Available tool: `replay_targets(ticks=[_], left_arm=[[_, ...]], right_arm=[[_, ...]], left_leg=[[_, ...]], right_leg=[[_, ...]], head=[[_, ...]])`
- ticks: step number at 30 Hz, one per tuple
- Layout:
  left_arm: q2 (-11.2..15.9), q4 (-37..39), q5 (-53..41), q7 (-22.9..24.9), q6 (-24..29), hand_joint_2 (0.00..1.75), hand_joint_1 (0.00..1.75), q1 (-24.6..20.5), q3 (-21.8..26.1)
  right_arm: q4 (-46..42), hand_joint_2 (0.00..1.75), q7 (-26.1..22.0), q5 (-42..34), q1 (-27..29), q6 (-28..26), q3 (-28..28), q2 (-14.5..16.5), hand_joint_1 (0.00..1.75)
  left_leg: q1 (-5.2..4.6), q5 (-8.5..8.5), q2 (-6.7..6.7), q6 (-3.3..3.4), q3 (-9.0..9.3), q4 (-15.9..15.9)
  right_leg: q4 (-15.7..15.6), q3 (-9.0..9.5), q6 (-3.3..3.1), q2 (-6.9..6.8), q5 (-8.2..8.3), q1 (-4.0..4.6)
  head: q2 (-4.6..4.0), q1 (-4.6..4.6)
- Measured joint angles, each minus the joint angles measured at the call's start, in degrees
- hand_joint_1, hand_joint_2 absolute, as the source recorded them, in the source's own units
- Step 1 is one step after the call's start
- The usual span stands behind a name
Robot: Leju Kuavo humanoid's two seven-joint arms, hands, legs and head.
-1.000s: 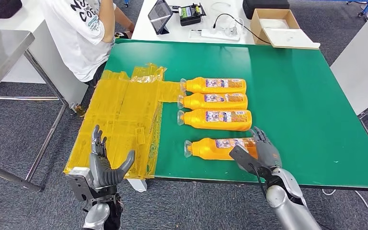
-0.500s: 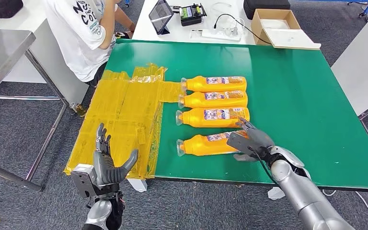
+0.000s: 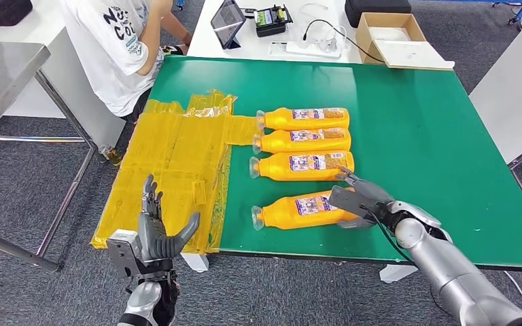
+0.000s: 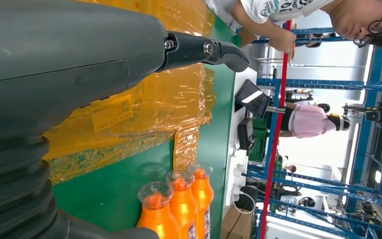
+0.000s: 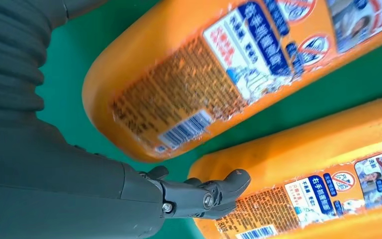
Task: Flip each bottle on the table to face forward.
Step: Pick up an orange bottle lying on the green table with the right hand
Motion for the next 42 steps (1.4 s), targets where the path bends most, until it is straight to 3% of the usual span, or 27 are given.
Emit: replay_targets(ticks=[12,21,30,34,38,39,42], left_arm=[[0.02,1.46,0.39,-0.03,-0.04,1.75,0.0,-0.77,-0.11],[0.02,2.17,0.71,-0.01,0.03,1.75,0.0,-1.29,-0.56],[0.02,2.43,0.96,0.06,0.45,1.75,0.0,-1.66,-0.59],[0.02,2.42,1.09,0.19,0.42,1.75,0.0,-1.63,-0.59],[0.02,2.41,1.13,0.3,0.28,1.75,0.0,-1.54,-0.59],[0.02,2.41,1.13,0.32,0.22,1.75,0.0,-1.52,-0.59],[0.02,2.41,1.13,0.34,0.06,1.75,0.0,-1.49,-0.59]], right_arm=[[2.13,1.75,0.32,-1.72,-1.89,0.55,6.39,-2.32,0.0],[4.39,1.75,0.39,-1.56,-1.98,-2.14,9.8,-1.24,0.0],[6.77,1.75,0.16,-0.38,-1.73,-8.18,10.24,1.28,0.02],[6.88,1.75,-0.36,0.88,-1.01,-10.67,9.8,2.08,0.25],[6.51,1.75,-0.82,2.04,0.23,-12.83,8.61,2.86,0.28],[6.4,1.75,-0.83,2.16,0.45,-13.04,8.35,3.02,0.38],[6.2,1.75,-0.85,2.37,0.83,-13.3,7.81,3.33,1.19]], left_leg=[[0.01,0.0,-0.01,0.01,-0.02,0.01],[0.01,-0.01,0.0,0.01,0.03,0.01],[0.02,-0.01,0.11,0.0,0.16,0.0],[0.02,-0.01,0.1,0.0,0.16,0.0],[0.02,-0.01,0.1,0.01,0.16,0.0],[0.02,-0.01,0.1,0.01,0.16,0.0],[0.02,-0.01,0.09,0.0,0.16,0.0]], right_leg=[[0.0,-0.01,0.03,-0.01,0.0,0.01],[0.0,0.01,0.02,0.01,0.0,0.01],[0.0,0.05,0.01,0.04,0.01,0.03],[0.0,0.07,0.01,0.04,0.01,0.03],[0.0,0.08,0.01,0.04,0.01,0.02],[0.0,0.08,0.01,0.04,0.01,0.02],[0.0,0.08,0.01,0.04,0.01,0.03]], head=[[0.0,-0.01],[0.0,-0.01],[0.0,0.0],[0.0,0.01],[0.0,0.01],[0.0,0.01],[0.0,0.0]])
